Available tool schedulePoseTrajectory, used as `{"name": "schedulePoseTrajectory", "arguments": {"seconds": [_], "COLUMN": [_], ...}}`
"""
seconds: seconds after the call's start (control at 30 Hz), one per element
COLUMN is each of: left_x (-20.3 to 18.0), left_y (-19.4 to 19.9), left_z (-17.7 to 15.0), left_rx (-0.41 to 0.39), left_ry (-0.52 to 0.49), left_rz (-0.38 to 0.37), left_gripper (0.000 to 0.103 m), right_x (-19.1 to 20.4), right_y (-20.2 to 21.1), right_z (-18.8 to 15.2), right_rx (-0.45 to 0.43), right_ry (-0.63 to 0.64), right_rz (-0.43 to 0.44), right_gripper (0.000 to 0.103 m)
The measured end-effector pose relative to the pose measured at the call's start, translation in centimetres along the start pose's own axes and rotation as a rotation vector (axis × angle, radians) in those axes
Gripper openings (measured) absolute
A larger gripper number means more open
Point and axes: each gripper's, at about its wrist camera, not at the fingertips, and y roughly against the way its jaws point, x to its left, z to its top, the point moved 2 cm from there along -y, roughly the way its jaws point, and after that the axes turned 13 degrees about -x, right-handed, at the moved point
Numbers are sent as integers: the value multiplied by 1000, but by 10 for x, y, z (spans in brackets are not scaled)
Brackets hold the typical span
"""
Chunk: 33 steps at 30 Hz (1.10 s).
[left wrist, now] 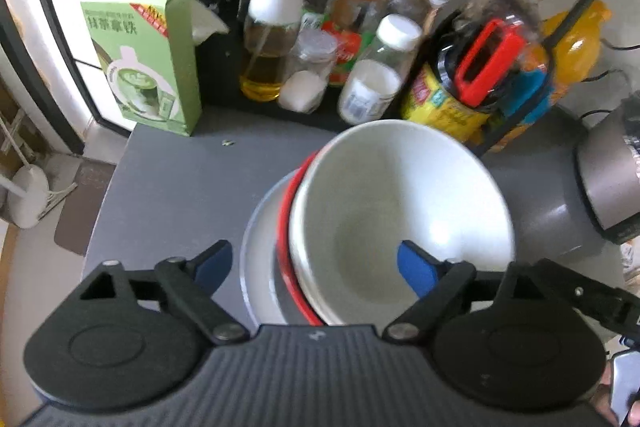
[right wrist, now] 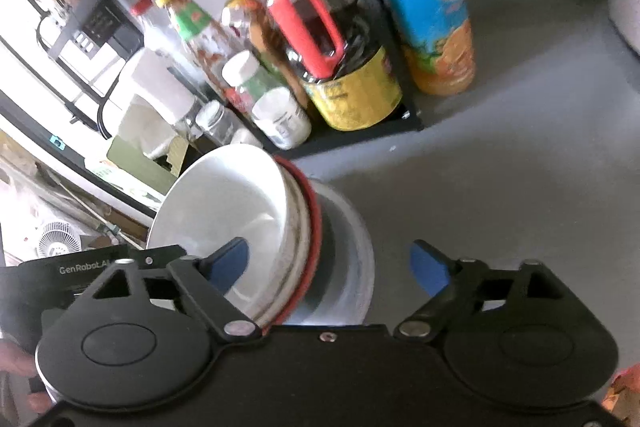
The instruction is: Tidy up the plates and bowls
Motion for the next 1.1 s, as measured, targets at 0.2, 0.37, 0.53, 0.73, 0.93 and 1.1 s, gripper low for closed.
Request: {"name": "schedulePoseTrajectory", "arguments": {"seconds": [0.2,0.37,0.53,0.73,0.93,1.1], "left_x": [-27,-62,-91,-114,-129,-141], "left_y": [41,76,111,150,184,207], "left_z": [-15,-39,-63,-94,-122,-132], "left_rx": [-101,-174,-216,-257,-291,-311], "left_ry": [18,-5,-10,-12,-8,-35], "left_rz": [27,26,24,21,12,12], "left_gripper": [103,103,103,103,103,103], "right_x": [-33,-67,-96,-120,-130,-129], "right_y": [51,93,134,178,223,255], "right_z": [3,-6,-20,-31,-36,-38], "right_rx": [-49,-80,-103,-161,-208,-239], "right_ry": [12,-4,12,3,35,57], "right_rz": [-6,-4,-13,-14,-11,-18], "right_gripper": [103,103,103,103,103,103]}}
